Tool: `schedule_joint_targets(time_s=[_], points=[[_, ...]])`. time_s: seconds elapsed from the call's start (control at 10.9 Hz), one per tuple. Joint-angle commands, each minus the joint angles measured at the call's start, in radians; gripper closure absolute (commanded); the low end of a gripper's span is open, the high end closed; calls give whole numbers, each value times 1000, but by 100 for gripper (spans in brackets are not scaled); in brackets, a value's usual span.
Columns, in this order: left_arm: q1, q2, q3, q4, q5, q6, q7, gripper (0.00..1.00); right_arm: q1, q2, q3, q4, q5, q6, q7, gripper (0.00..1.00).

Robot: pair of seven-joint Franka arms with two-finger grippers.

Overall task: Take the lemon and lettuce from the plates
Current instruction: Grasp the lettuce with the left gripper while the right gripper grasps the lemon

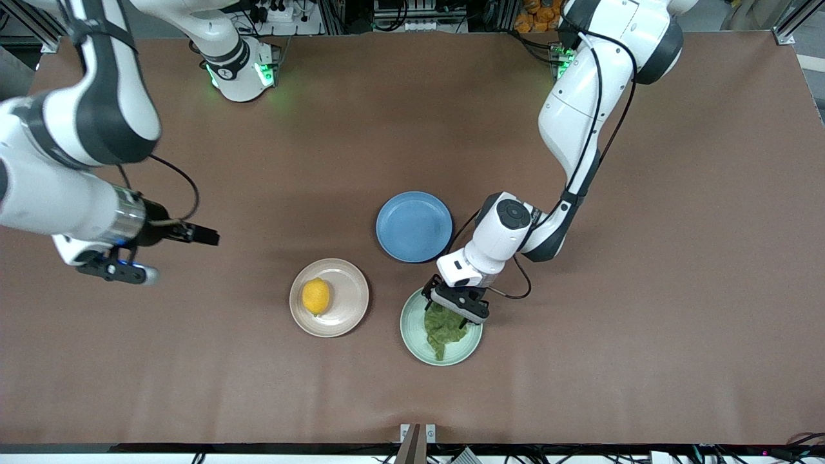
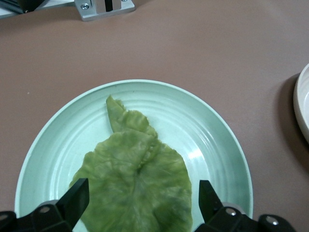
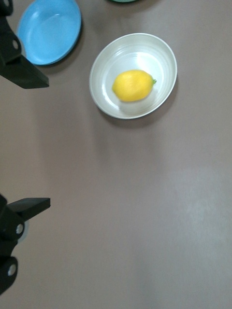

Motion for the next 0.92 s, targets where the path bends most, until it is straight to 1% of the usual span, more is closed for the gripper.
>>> schedule_joint_targets(time_s=[0.0, 0.09, 0.28, 0.46, 0.64, 0.83], points=[[-11, 26, 11, 35, 5, 11, 20, 0, 77, 122, -6, 48, 11, 92, 137, 0], [-11, 29, 13, 37, 5, 12, 25, 0, 92, 150, -6, 48, 11, 131, 143, 0], [-20, 58, 25, 51, 5, 67, 39, 0, 123, 208, -6, 48, 13, 205, 180, 0], [-23, 65, 27, 52, 5, 72, 39, 2, 149, 263, -6, 48, 13, 268, 215, 0], [-23, 65, 27, 52, 5, 72, 39, 14, 181, 314, -6, 54, 10, 364, 277, 0], [-23, 63, 27, 49, 5, 70, 37, 20, 199, 352, -6, 60, 10, 394, 285, 0]])
